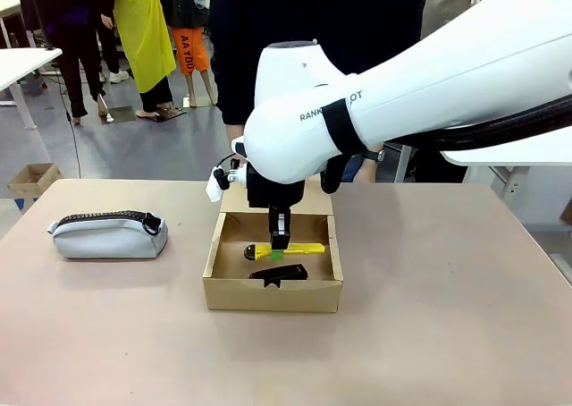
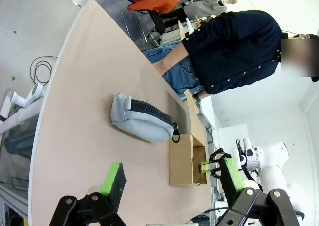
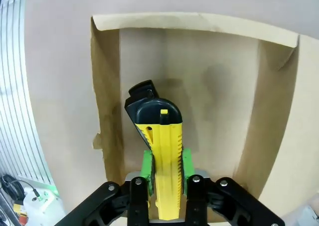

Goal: Pack the items into the box.
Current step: Pick up the item indicated by the person and place it inside the Mailer Box.

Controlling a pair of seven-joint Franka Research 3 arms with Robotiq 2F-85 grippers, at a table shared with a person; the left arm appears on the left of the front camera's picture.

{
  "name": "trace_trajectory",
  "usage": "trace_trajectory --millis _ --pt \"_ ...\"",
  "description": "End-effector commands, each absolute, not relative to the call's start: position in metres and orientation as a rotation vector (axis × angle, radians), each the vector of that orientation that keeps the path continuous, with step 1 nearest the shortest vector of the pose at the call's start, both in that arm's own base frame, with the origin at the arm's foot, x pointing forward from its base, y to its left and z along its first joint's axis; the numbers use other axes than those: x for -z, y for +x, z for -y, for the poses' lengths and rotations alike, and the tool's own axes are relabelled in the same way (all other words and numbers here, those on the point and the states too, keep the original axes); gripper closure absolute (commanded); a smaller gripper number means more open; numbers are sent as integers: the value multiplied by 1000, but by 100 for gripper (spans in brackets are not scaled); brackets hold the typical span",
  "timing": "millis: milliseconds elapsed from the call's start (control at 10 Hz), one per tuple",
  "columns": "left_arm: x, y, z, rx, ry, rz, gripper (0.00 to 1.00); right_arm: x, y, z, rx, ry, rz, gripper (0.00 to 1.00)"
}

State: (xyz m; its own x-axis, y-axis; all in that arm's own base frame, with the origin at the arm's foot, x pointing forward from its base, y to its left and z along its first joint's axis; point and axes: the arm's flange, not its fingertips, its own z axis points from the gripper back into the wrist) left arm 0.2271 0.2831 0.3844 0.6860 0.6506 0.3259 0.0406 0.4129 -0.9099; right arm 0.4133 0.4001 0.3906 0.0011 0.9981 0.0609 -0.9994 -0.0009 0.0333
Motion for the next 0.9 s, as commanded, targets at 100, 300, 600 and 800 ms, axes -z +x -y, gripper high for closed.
trace_trajectory --millis 100,300,600,800 --pt "-384 227 -281 -418 -1105 773 0 -398 413 -402 -1561 60 32 0" --pt "-384 227 -281 -418 -1105 773 0 -403 412 -400 -1547 56 49 0" --pt "-384 227 -281 -418 -1105 773 0 -417 414 -383 -1497 60 75 0" --pt "-384 227 -281 -418 -1105 773 0 -440 429 -315 -1325 124 125 0"
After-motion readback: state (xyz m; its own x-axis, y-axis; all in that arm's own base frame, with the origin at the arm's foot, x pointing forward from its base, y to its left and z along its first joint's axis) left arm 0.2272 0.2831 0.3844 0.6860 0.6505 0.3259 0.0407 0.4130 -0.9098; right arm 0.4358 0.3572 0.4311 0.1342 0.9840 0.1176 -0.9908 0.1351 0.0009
